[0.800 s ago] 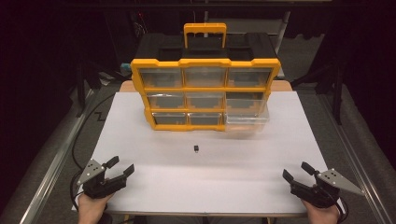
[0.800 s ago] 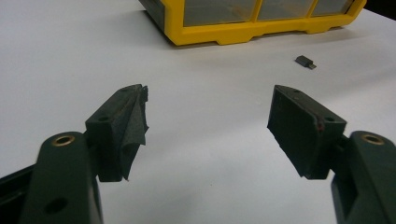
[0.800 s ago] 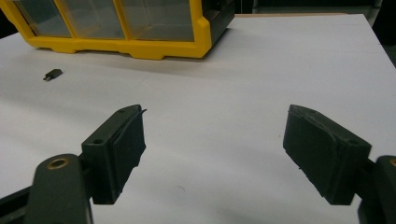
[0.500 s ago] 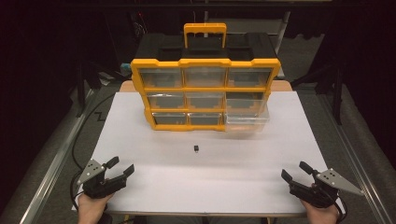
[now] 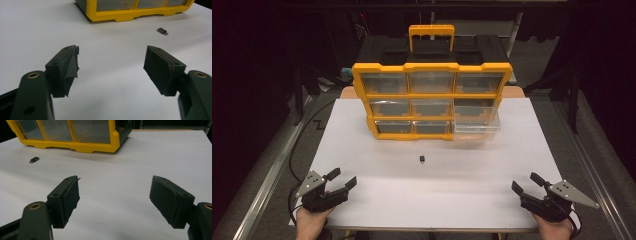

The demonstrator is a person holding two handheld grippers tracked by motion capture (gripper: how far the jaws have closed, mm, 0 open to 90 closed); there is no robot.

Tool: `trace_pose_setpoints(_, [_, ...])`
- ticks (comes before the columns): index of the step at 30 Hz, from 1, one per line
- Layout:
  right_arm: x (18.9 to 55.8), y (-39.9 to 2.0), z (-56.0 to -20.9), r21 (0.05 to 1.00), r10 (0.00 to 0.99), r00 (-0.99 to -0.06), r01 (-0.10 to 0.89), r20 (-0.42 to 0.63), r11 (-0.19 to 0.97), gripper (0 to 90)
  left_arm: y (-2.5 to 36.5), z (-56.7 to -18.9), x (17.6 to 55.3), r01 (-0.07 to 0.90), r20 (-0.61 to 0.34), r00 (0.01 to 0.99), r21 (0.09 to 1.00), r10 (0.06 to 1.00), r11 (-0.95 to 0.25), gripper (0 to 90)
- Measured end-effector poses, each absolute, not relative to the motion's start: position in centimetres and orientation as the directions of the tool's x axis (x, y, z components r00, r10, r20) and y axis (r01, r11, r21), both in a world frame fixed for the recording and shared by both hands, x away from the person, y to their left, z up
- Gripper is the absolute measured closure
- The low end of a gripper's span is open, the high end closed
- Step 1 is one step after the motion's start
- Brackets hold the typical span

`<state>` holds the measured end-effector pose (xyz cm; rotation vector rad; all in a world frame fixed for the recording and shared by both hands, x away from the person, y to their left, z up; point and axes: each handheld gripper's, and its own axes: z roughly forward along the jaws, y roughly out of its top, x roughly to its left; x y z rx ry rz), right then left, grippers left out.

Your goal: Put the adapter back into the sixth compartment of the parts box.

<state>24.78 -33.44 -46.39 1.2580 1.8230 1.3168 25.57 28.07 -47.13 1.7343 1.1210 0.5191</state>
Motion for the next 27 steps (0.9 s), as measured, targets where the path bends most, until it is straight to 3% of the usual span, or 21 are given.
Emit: trace_pose_setpoints(27, [25.31, -32.72, -46.32, 0.931, 0.893, -0.443, 0.353, 0.080, 0.091, 27.1, 28.11, -47.27, 25.85, 0.462, -0.166, 0.479, 0.883, 0.862, -0.086, 27.9])
